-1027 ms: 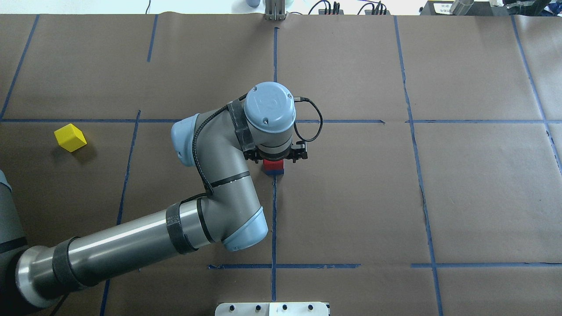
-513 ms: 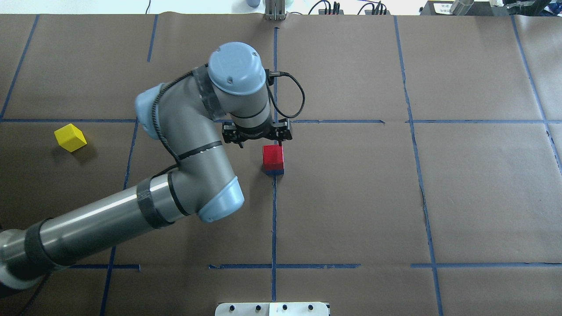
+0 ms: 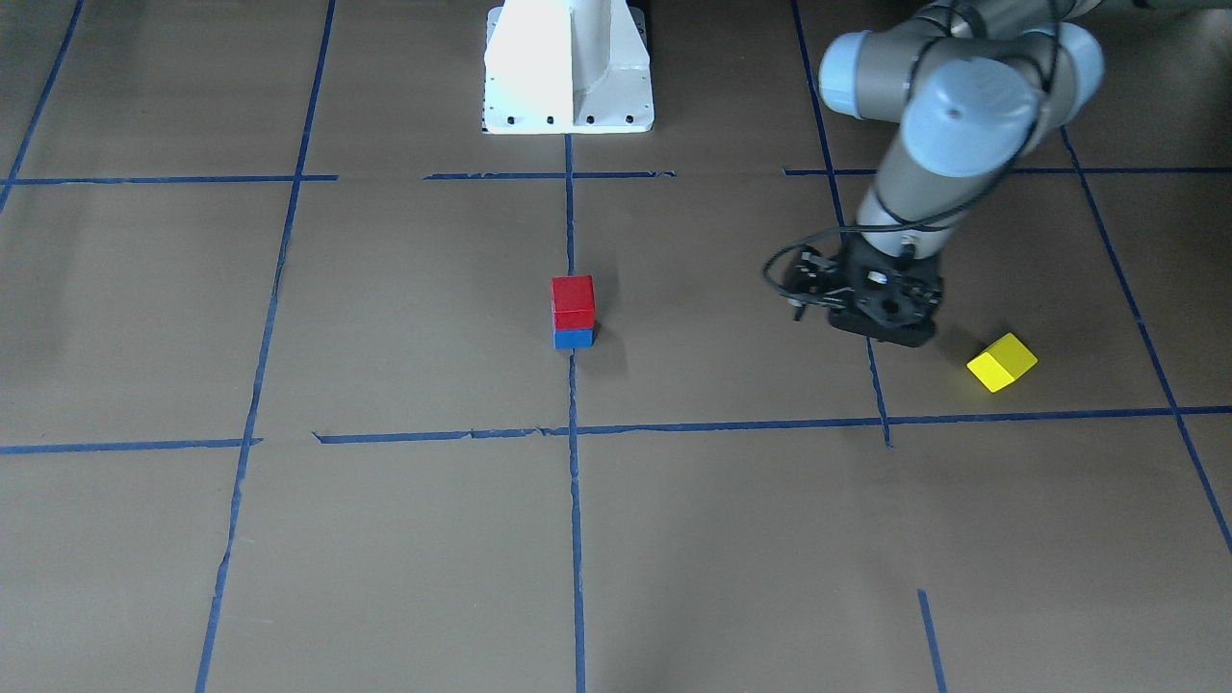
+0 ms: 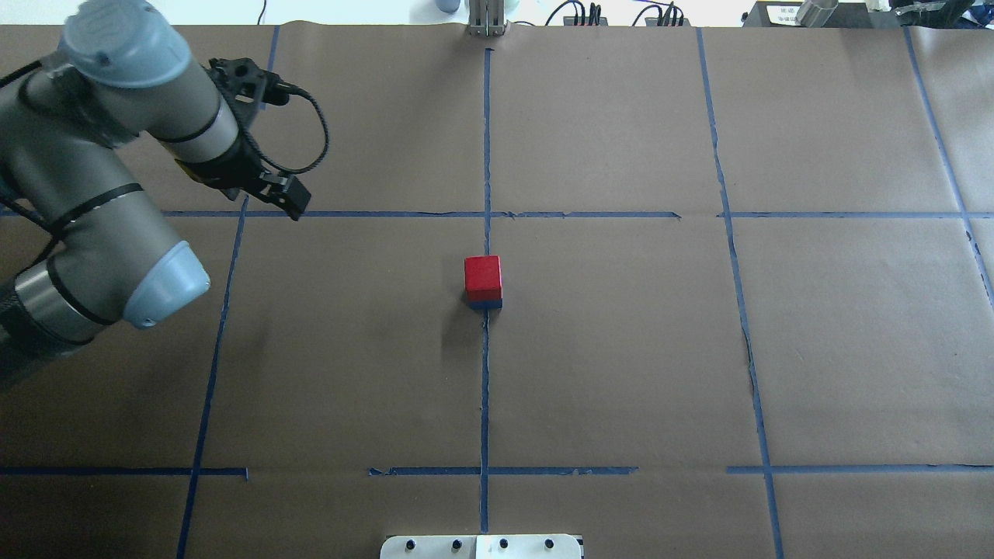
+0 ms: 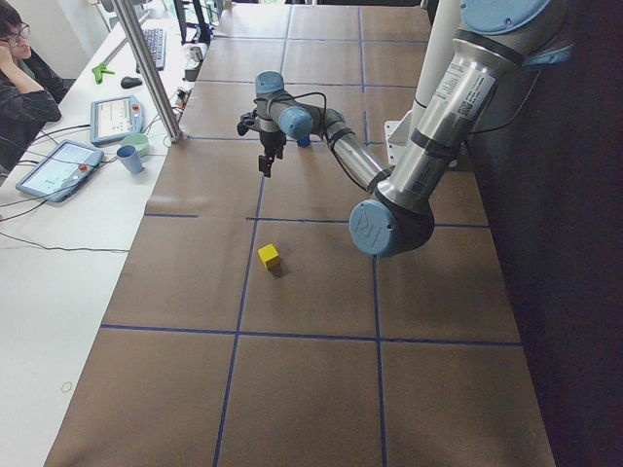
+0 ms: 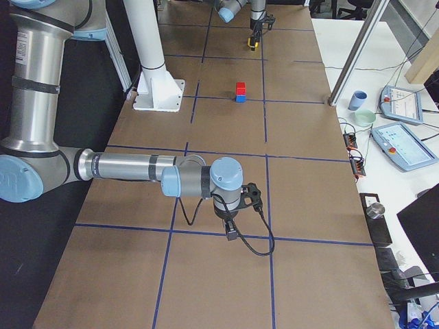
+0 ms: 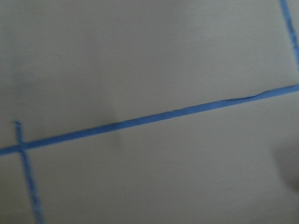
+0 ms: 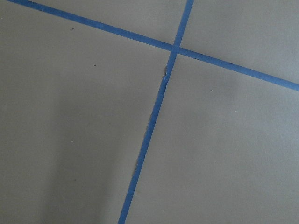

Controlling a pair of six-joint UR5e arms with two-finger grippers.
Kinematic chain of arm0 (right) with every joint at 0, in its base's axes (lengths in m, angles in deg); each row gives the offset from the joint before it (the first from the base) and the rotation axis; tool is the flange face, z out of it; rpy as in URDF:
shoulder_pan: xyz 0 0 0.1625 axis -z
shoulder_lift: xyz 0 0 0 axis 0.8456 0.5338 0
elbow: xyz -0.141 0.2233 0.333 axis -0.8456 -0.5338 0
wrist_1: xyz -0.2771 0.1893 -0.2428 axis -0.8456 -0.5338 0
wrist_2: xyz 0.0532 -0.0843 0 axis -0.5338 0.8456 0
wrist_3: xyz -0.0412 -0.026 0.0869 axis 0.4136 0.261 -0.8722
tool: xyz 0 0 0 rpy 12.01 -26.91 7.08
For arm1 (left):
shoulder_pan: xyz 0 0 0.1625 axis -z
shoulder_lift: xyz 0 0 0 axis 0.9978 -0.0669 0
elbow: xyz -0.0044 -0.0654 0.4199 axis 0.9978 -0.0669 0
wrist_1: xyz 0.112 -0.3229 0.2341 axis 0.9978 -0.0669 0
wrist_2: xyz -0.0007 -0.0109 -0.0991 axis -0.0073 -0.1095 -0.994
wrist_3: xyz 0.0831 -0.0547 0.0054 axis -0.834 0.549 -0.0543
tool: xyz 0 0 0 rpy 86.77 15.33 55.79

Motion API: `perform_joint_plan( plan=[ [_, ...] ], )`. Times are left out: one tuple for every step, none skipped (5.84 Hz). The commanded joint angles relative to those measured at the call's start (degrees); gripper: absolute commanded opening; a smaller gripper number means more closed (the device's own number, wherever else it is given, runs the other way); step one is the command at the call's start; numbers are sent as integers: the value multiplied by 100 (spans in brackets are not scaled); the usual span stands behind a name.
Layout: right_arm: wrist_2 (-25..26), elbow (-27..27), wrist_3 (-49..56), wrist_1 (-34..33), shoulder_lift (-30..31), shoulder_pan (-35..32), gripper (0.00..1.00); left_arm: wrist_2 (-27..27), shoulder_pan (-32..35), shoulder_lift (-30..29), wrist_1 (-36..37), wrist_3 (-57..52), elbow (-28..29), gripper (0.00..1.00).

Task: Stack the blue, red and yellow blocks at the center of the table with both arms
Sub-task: 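Raise the left gripper and move it to the yellow cube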

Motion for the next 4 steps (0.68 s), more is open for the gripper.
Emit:
perform_joint_plan(
  plan=[
    [2,-2,7,0,5,-2,99,-844,935,953,-714,-2384,334,99],
    [2,-2,7,0,5,-2,99,-1006,1105,1340,-1049,-3422,458,100],
    [2,-2,7,0,5,-2,99,-1016,1098,1466,-1383,-3806,616,100],
    [10,-2,7,0,5,-2,99,-1016,1089,1502,-2135,-4080,1123,100]
  ],
)
